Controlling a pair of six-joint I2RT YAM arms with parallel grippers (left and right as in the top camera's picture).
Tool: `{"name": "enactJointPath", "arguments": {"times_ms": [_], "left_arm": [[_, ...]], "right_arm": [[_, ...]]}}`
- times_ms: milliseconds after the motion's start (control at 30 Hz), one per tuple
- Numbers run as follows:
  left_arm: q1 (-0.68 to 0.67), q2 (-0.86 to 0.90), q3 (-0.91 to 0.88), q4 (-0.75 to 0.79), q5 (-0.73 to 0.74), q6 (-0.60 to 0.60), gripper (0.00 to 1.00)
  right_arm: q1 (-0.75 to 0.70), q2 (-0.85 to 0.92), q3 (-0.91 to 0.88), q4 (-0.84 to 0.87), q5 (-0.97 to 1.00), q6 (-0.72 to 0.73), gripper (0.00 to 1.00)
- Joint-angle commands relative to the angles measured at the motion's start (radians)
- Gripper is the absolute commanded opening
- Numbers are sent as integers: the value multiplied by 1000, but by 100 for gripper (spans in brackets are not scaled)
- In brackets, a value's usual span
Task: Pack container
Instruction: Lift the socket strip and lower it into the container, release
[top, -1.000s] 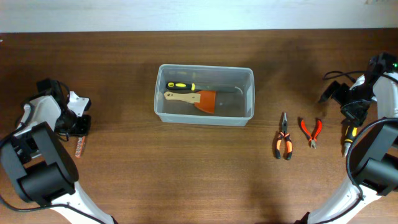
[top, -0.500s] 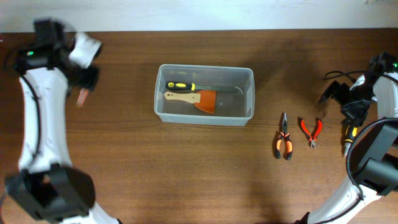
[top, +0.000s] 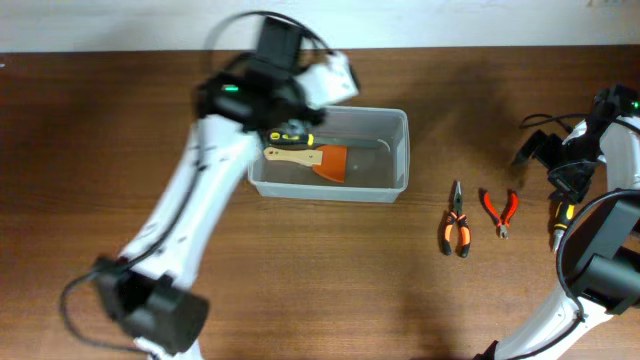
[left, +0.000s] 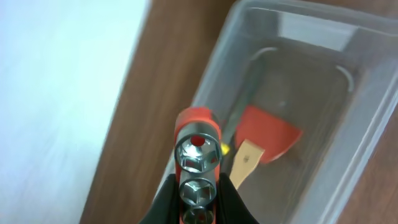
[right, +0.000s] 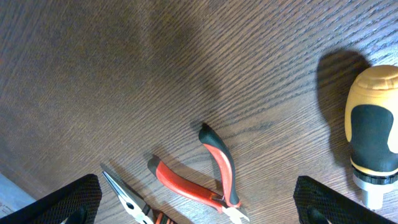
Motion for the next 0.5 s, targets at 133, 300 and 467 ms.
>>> {"name": "enactJointPath", "arguments": {"times_ms": [133, 300, 467], "left_arm": [[-82, 208, -11, 61, 10, 195, 2], [-134, 300, -11, 97, 10, 224, 2], [-172, 335, -11, 134, 10, 224, 2]], "right_arm": [[0, -34, 12, 0, -5, 5, 99], [0, -34, 12, 0, -5, 5, 99], [0, -34, 12, 0, -5, 5, 99]]}}
